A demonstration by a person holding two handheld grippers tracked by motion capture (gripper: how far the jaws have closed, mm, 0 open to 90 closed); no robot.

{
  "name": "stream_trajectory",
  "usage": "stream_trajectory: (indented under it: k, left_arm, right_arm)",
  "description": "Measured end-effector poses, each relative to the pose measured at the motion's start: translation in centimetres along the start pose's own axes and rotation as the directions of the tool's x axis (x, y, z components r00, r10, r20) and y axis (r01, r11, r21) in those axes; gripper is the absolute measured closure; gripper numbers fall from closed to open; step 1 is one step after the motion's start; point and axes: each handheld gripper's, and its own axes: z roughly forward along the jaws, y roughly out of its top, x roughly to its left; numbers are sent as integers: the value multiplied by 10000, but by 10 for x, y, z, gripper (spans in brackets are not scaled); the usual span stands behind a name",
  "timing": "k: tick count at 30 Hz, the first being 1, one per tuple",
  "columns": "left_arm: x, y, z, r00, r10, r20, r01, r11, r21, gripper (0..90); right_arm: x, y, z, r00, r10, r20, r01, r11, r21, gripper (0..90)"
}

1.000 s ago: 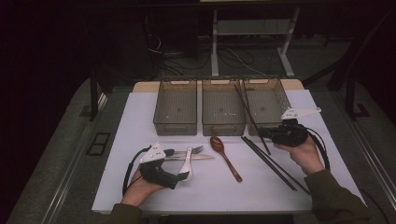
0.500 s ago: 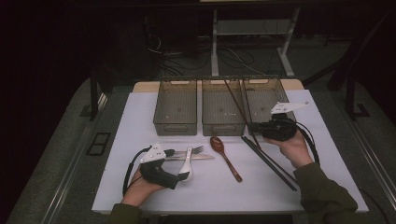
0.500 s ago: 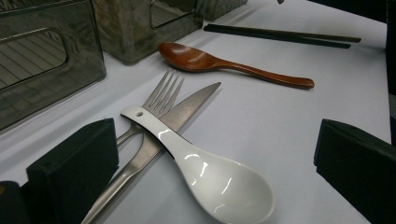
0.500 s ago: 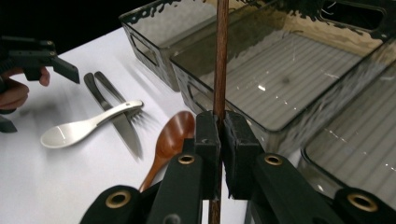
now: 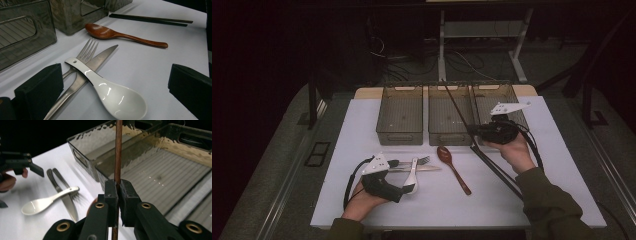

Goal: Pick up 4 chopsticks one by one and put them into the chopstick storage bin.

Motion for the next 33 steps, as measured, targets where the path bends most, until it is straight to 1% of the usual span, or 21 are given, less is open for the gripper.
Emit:
stream_trajectory:
  k: [3, 11, 18, 27, 33]
  left_arm:
    - [0, 0, 0, 10000, 8, 10, -8, 10000, 4, 0]
    - [0, 0, 0, 10000, 9, 12, -9, 10000, -34, 0]
    - [-1, 0, 0, 10000, 65, 31, -65, 10000, -44, 0]
    - [-2, 1, 1, 9999, 116, 74, -116, 9999, -19, 0]
    - [-2, 1, 0, 9999, 139, 93, -139, 9999, -9, 0]
  right_arm:
    - [1, 6, 4, 10000, 47, -82, -49, 9997, -219, 844]
    - [5, 20, 19, 9998, 11, -212, -20, 9992, -399, 844]
    - [7, 32, 32, 9998, 42, -185, -53, 9983, -583, 844]
    - [14, 46, 56, 9998, 42, -212, -52, 9988, -494, 844]
    - [21, 54, 74, 9999, 14, -125, -19, 9992, -395, 844]
